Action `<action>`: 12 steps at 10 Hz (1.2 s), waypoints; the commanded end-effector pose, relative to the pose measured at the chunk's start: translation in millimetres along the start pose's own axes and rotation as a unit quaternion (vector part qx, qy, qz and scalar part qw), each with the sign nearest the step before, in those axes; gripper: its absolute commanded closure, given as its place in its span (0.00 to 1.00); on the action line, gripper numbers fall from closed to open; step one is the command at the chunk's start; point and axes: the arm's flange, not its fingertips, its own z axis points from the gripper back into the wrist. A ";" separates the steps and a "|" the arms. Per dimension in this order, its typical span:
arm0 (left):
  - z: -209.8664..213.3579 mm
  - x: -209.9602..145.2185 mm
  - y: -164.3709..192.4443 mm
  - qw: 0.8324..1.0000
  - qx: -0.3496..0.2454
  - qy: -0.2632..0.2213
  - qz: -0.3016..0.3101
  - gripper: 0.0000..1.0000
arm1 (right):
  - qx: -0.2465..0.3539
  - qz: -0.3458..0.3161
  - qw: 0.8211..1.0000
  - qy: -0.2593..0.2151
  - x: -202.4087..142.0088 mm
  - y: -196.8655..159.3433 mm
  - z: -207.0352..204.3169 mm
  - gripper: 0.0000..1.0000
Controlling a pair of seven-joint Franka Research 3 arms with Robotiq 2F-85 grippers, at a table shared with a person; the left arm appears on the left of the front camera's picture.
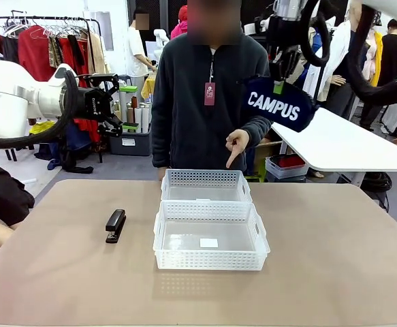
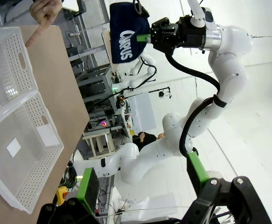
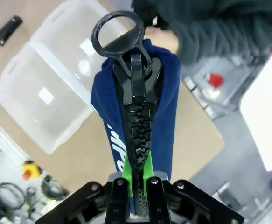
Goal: Distribute items into two baskets.
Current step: Move the picked Pencil pouch towards the Organizing basket indicated by the person, stopping as directed.
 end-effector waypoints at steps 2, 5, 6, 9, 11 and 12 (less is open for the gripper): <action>0.1 -0.4 -2.0 1.000 -0.001 -0.001 -0.002 0.00 | -0.040 0.090 0.995 -0.036 27.9 20.3 -7.3 1.00; 0.1 -0.4 -2.0 1.000 -0.001 -0.001 -0.002 0.00 | -0.049 0.161 0.985 -0.041 48.8 50.7 -38.7 1.00; 0.1 -0.4 -2.0 1.000 -0.001 -0.001 -0.002 0.00 | -0.043 0.179 0.982 -0.042 55.0 56.4 -47.4 1.00; 0.1 -0.4 -2.0 1.000 -0.001 -0.001 -0.002 0.00 | -0.051 0.215 0.974 -0.039 60.6 72.2 -77.9 1.00; 0.1 -0.4 -2.0 1.000 -0.001 -0.001 -0.002 0.00 | -0.057 0.224 0.972 -0.044 65.9 82.8 -93.5 1.00; 0.1 -0.4 -2.0 1.000 -0.001 -0.001 -0.002 0.00 | -0.054 0.229 0.971 -0.045 68.8 88.0 -97.4 1.00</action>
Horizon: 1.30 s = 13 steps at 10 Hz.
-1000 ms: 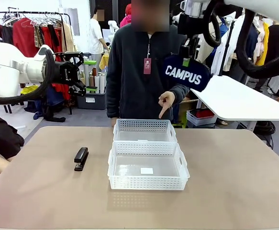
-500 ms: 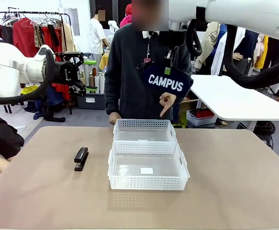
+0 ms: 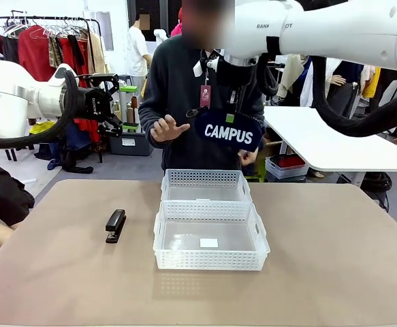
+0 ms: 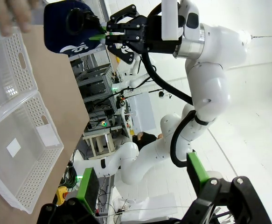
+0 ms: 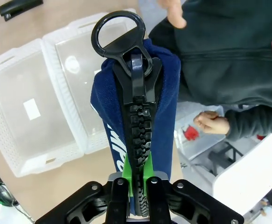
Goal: Distribute items into two baskets.
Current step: Move the picked Pencil pouch towards the Organizing basket indicated by the person, stopping as directed, then place the picked Pencil pouch into the Organizing basket as instructed by the person.
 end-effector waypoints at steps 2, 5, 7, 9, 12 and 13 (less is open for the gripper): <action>0.1 -0.4 -2.0 1.000 -0.001 -0.001 -0.002 0.00 | -0.014 0.023 1.000 -0.001 1.8 16.2 -2.4 1.00; 0.1 -0.4 -2.0 1.000 -0.001 -0.001 -0.002 0.00 | 0.000 0.009 1.000 0.000 6.5 8.9 -7.1 1.00; 0.1 -0.4 -2.0 1.000 -0.001 -0.001 -0.002 0.00 | 0.000 0.009 1.000 0.000 6.5 8.9 -7.1 1.00; 0.1 -0.4 -2.0 1.000 -0.001 -0.001 -0.002 0.00 | 0.000 0.009 1.000 0.000 6.5 8.9 -7.1 1.00; 0.1 -0.4 -2.0 1.000 -0.001 -0.001 -0.002 0.00 | 0.000 0.009 1.000 0.000 6.5 8.9 -7.1 1.00; 0.1 -0.4 -2.0 1.000 -0.001 -0.001 -0.002 0.00 | 0.000 0.009 1.000 0.000 6.5 8.9 -7.1 1.00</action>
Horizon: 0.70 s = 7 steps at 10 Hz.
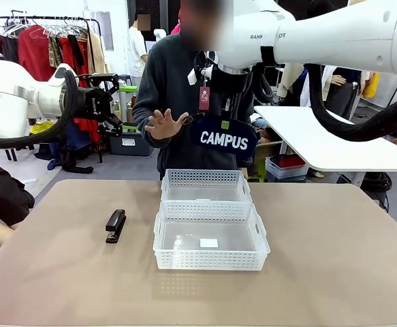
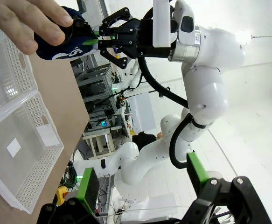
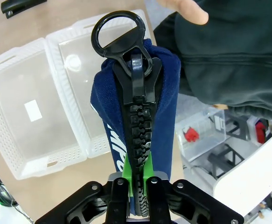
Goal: Distribute items into two baskets.
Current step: Place the picked Pencil pouch into the Organizing basket as instructed by the person.
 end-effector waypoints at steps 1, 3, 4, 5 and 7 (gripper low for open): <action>0.1 -0.4 -2.0 1.000 -0.001 -0.001 -0.002 0.00 | -0.003 0.000 1.000 -0.003 0.1 -1.2 4.1 1.00; 0.1 -0.4 -2.0 1.000 -0.001 -0.001 -0.002 0.00 | -0.003 0.000 1.000 -0.003 0.1 -1.2 4.1 1.00; 0.1 -0.4 -2.0 1.000 -0.001 -0.001 -0.002 0.00 | -0.003 0.000 1.000 -0.003 0.1 -1.2 4.1 1.00; 0.1 -0.4 -2.0 1.000 -0.001 -0.001 -0.002 0.00 | -0.003 0.000 1.000 -0.003 0.1 -1.2 4.1 1.00; 0.1 -0.4 -2.0 1.000 -0.001 -0.001 -0.002 0.00 | -0.003 0.000 1.000 -0.003 0.1 -1.2 4.1 1.00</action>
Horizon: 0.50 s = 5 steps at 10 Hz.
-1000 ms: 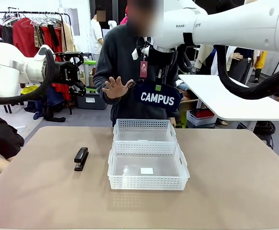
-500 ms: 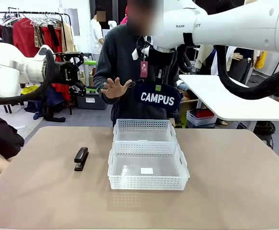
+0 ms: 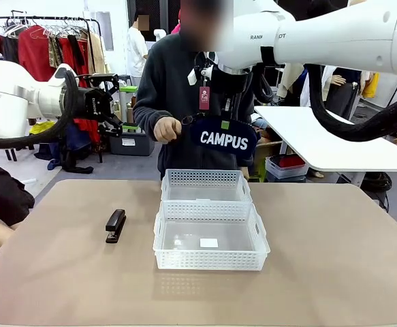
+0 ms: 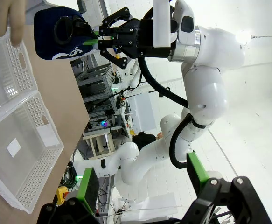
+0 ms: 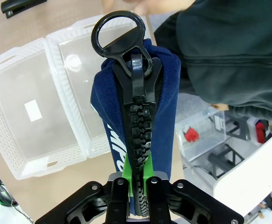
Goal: Distribute items into two baskets.
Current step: Place the picked Pencil pouch into the Organizing basket as instructed by the person.
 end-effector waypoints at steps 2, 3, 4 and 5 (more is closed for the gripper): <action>0.1 -0.4 -2.0 1.000 -0.001 -0.001 -0.002 0.00 | -0.003 0.000 1.000 -0.003 0.1 -1.2 4.1 1.00; 0.1 -0.4 -2.0 1.000 -0.001 -0.001 -0.002 0.00 | -0.003 0.000 1.000 -0.003 0.1 -1.2 4.1 1.00; 0.1 -0.4 -2.0 1.000 -0.001 -0.001 -0.002 0.00 | -0.003 0.000 1.000 -0.003 0.1 -1.2 4.1 1.00; 0.1 -0.4 -2.0 1.000 -0.001 -0.001 -0.002 0.00 | -0.003 0.000 1.000 -0.003 0.1 -1.2 4.1 1.00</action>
